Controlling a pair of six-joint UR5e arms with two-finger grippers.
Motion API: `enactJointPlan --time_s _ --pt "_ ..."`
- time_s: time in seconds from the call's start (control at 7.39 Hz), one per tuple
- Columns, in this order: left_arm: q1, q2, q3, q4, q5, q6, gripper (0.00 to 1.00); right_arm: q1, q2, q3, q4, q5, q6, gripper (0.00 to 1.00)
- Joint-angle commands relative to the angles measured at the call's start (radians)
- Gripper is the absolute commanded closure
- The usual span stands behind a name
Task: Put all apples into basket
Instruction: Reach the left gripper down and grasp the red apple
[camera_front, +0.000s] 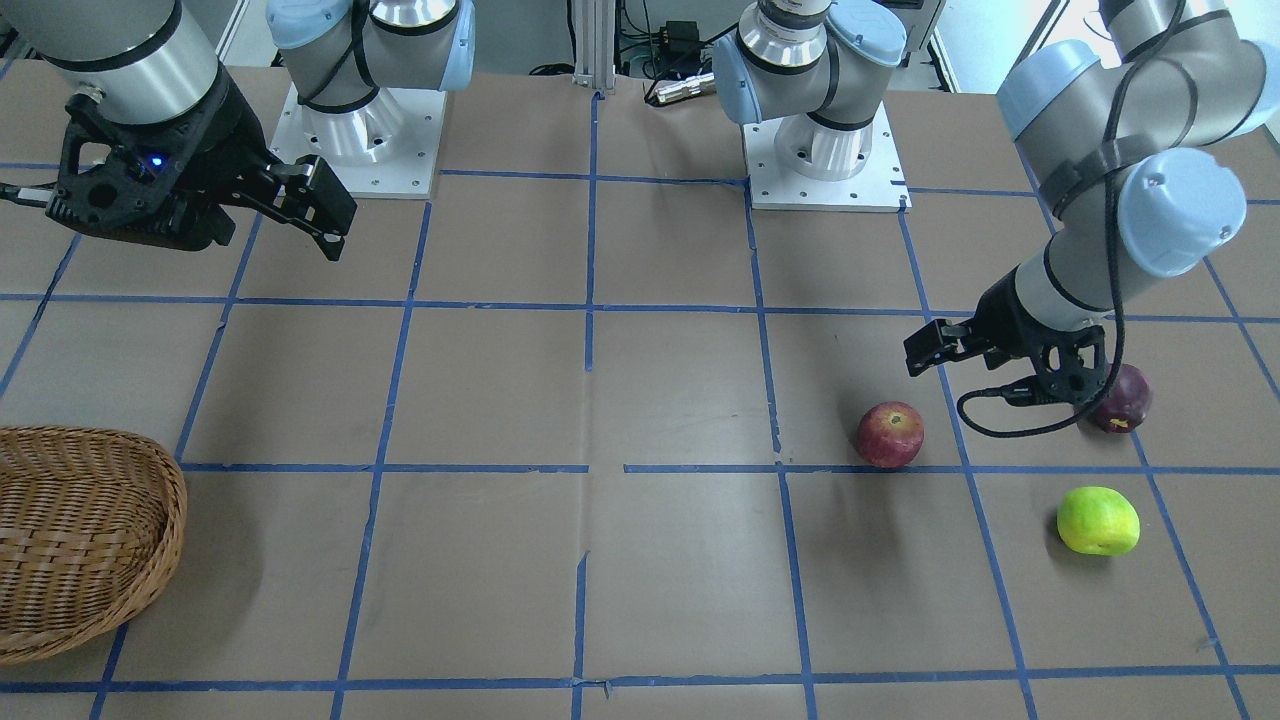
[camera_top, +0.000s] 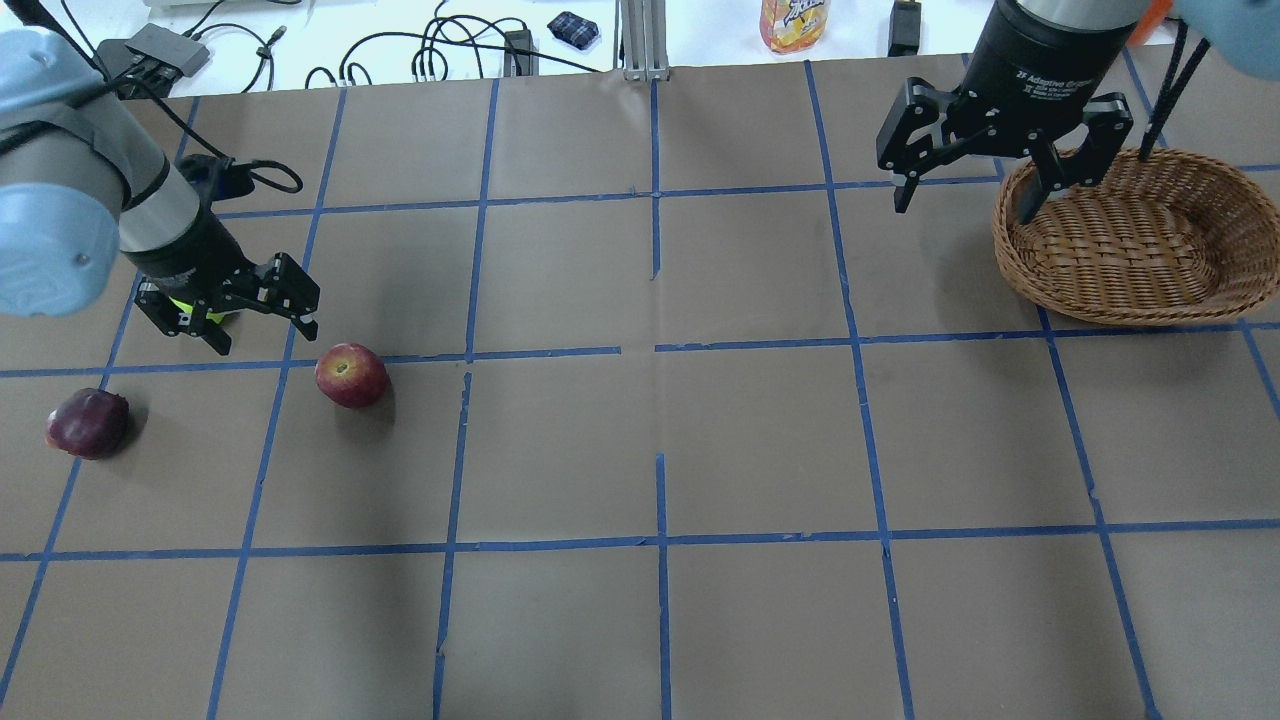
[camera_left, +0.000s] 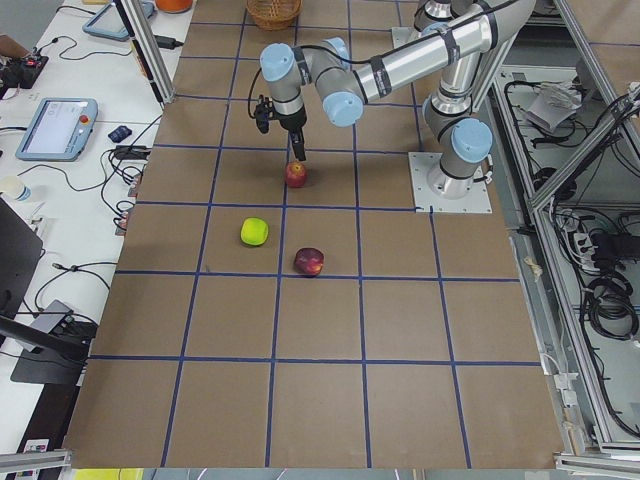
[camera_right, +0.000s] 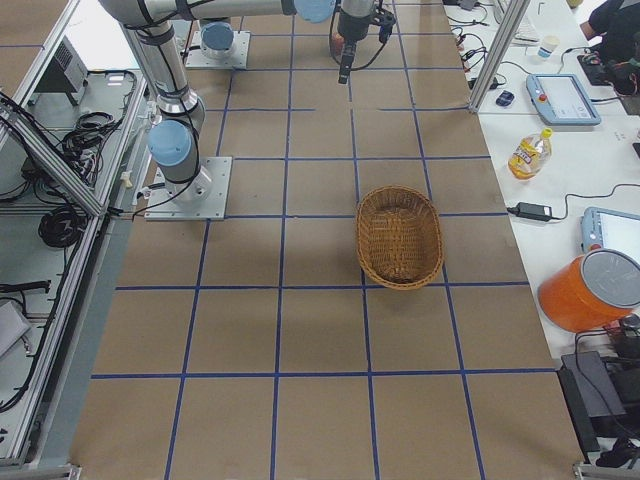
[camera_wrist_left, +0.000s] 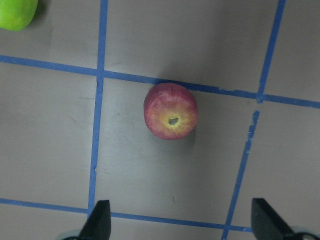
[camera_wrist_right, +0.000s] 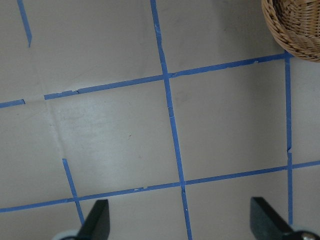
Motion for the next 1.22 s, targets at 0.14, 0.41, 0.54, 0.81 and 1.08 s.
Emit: enactJointPlan --time_s 0.14,0.41,0.54,0.81,1.08 --pt "0.008 -0.095 -0.131 0.241 -0.015 0.1 0.0 0.001 -0.006 0.0 -0.004 -0.029 0.005 0.0" --pt "0.008 -0.132 -0.133 0.274 -0.138 0.114 0.0 0.0 -0.008 0.0 -0.006 -0.031 0.008 0.0" --pt "0.008 -0.155 -0.136 0.323 -0.14 0.111 0.0 0.0 -0.008 0.0 -0.006 -0.031 0.008 0.0" --pt "0.006 -0.192 -0.126 0.409 -0.135 0.12 0.99 0.0 -0.008 0.0 -0.008 -0.031 0.01 0.0" --pt "-0.053 -0.14 -0.102 0.385 -0.123 0.021 1.0 0.001 -0.008 0.0 -0.008 -0.031 0.008 0.0"
